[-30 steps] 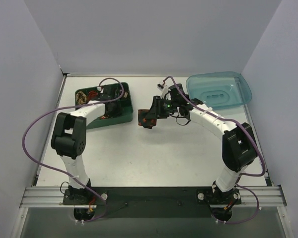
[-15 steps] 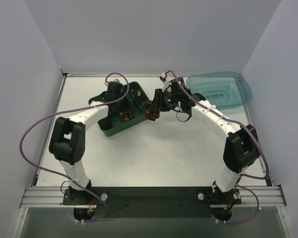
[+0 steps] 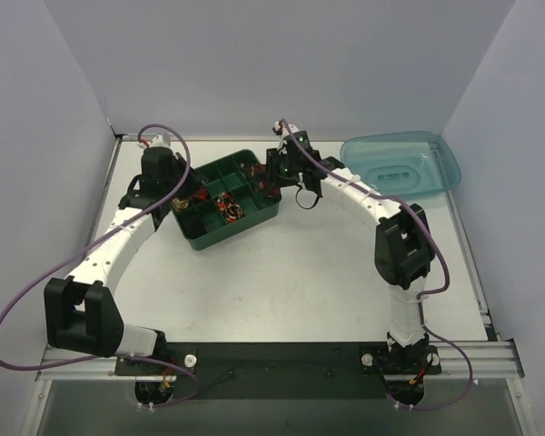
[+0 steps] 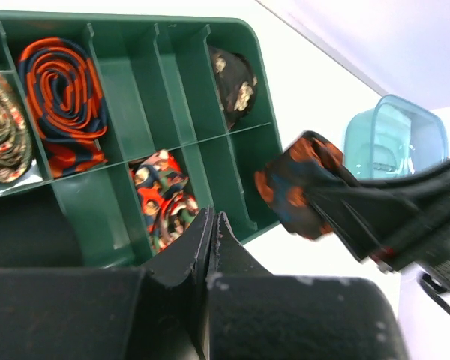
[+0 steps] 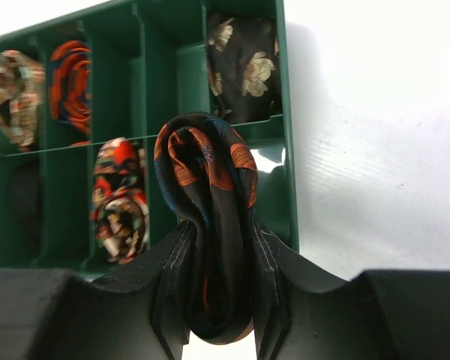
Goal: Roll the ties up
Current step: Place the tie in the storage box.
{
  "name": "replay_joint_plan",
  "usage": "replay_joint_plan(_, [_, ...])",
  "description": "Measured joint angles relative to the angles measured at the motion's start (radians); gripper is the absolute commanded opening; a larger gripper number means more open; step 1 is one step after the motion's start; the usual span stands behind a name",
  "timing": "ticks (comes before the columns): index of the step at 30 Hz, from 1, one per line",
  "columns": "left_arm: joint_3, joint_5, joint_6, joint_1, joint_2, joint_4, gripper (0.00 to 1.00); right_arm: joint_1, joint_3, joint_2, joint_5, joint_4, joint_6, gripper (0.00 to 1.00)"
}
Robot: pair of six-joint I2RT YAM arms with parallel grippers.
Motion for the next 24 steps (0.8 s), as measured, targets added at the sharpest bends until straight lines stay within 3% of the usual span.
replay_joint_plan(14, [-0.114, 0.029, 0.020, 0.016, -0.020, -0.010, 0.04, 0.137, -0.023, 0.114, 0.437, 0.214, -0.082, 0.00])
replay_joint_plan(24, [-0.143, 0.051, 0.021, 0.016, -0.020, -0.002, 0.04, 0.126, -0.029, 0.135, 0.512, 0.272, -0.108, 0.00])
